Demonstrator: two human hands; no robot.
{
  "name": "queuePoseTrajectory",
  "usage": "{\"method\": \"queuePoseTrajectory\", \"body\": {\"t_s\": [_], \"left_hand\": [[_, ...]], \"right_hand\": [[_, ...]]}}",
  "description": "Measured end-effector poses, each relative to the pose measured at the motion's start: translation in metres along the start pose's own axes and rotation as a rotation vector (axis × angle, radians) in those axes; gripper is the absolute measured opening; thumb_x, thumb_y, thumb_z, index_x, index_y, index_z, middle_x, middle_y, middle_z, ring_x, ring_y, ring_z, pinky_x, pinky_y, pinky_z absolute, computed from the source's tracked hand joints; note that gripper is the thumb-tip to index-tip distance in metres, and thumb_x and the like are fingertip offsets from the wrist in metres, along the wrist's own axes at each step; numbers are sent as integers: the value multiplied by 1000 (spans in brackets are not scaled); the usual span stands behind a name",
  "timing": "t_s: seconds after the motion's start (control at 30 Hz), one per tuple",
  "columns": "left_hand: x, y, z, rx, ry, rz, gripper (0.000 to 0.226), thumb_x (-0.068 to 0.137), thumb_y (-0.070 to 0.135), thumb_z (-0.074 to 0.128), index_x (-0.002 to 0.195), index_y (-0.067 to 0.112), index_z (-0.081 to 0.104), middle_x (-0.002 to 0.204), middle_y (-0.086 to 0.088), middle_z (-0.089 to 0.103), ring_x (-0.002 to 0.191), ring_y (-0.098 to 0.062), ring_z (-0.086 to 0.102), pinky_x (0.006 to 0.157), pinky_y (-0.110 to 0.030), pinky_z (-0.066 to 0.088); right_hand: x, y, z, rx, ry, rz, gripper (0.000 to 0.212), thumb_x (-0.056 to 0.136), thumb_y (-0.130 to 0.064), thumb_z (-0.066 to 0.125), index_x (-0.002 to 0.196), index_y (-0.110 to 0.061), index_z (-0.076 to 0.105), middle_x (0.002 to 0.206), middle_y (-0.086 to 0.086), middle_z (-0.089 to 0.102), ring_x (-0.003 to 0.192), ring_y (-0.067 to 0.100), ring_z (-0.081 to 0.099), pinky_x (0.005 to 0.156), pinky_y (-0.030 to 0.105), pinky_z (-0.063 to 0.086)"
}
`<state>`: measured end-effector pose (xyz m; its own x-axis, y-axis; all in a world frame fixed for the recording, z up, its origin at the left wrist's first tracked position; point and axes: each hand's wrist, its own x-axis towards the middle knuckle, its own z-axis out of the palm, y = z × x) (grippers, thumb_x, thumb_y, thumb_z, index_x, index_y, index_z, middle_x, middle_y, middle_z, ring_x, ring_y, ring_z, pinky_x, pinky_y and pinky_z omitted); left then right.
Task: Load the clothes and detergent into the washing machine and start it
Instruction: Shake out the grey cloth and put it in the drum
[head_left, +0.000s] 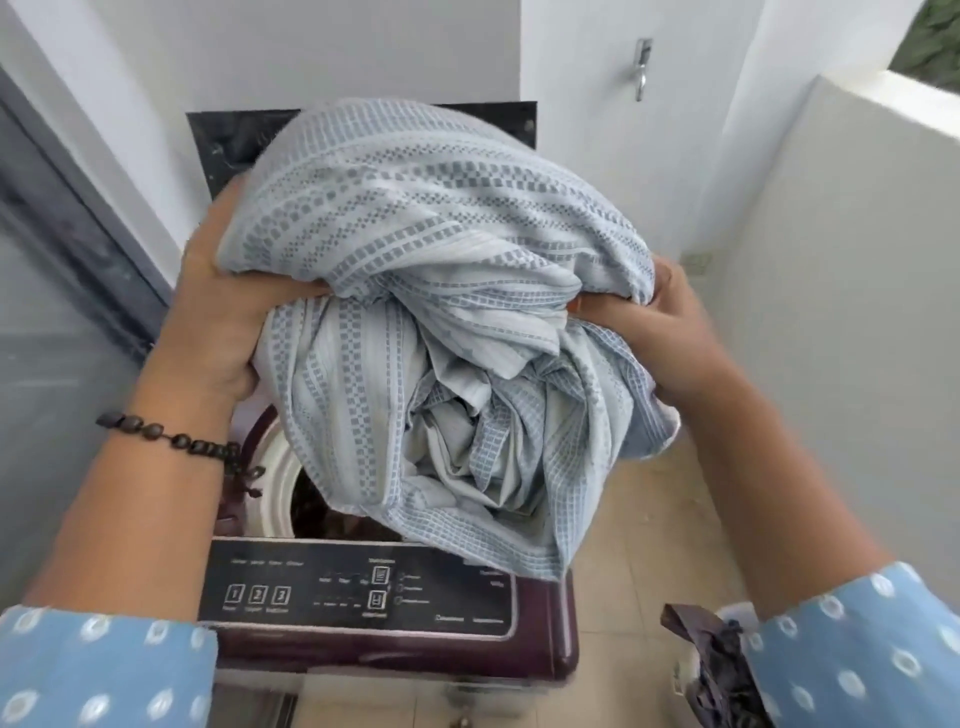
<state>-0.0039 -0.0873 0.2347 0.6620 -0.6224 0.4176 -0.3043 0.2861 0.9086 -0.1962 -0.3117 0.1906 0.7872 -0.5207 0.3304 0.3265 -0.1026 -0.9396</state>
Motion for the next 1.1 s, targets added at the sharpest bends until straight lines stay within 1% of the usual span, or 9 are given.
{"method": "queuePoseTrajectory", "body": {"t_s": [0.17, 0.37, 0.53, 0.7, 0.77, 0.83, 0.9, 0.97, 1.1], "left_hand": [[22, -25, -87, 62, 120, 6, 62, 73, -9, 70, 131, 3, 51, 109, 8, 72, 112, -19, 64, 95, -44, 54], [23, -74, -149, 24, 171, -175, 77, 41, 32, 94, 112, 31, 65, 108, 7, 70, 108, -18, 64, 92, -38, 55], [14, -127, -163, 27, 193, -328, 74, 51, 3, 82, 118, 23, 61, 108, 2, 69, 105, -18, 66, 92, -41, 53], [-7, -174, -141, 26, 236, -490, 76, 67, -11, 73, 129, 27, 50, 115, 6, 65, 107, -9, 63, 90, -29, 51], [-25, -202, -133, 135, 62, -658, 81, 74, 6, 79, 138, 34, 37, 127, 14, 56, 113, -4, 56, 100, -31, 46], [-40, -227, -129, 336, -332, -885, 102, 71, 36, 84, 150, 29, 20, 144, 15, 41, 127, -6, 45, 111, -32, 35], [-46, -244, -124, 528, -668, -1037, 101, 73, 49, 80, 152, 22, 23, 154, 7, 33, 137, -11, 37, 112, -27, 31], [-45, -254, -115, 622, -771, -1030, 90, 77, 52, 76, 149, 24, 31, 156, 3, 31, 141, -14, 33, 112, -27, 30], [-32, -259, -97, 614, -731, -920, 87, 81, 46, 74, 151, 23, 29, 156, 2, 31, 139, -17, 36, 112, -28, 33]], "right_hand": [[55, 38, 80, -59, -49, 67, 33, 80, 2, 72, 111, -9, 67, 102, 1, 74, 97, 21, 71, 84, 36, 55], [81, 98, 133, -76, -91, 227, 33, 82, 1, 72, 109, -17, 69, 100, -4, 75, 97, 17, 71, 83, 29, 55], [80, 144, 143, -130, -99, 377, 36, 82, -3, 72, 115, -17, 68, 103, -4, 75, 97, 15, 71, 78, 24, 53], [77, 186, 127, -314, -115, 553, 44, 76, -15, 77, 118, -21, 64, 109, -3, 73, 101, 18, 70, 91, 38, 53], [79, 197, 117, -678, -215, 623, 64, 73, -25, 75, 133, -22, 52, 122, 1, 65, 111, 21, 63, 93, 35, 49], [78, 204, 110, -996, -379, 672, 79, 80, -21, 71, 148, -19, 31, 139, 10, 50, 122, 26, 52, 91, 30, 42], [74, 209, 109, -1089, -487, 685, 81, 85, -19, 67, 152, -18, 22, 150, 12, 38, 130, 28, 45, 97, 31, 39], [70, 214, 109, -1115, -547, 679, 76, 87, -21, 64, 152, -18, 24, 152, 12, 35, 134, 28, 41, 103, 32, 36], [64, 221, 111, -1082, -556, 697, 68, 90, -22, 61, 150, -18, 28, 149, 10, 41, 130, 26, 45, 99, 28, 37]]}}
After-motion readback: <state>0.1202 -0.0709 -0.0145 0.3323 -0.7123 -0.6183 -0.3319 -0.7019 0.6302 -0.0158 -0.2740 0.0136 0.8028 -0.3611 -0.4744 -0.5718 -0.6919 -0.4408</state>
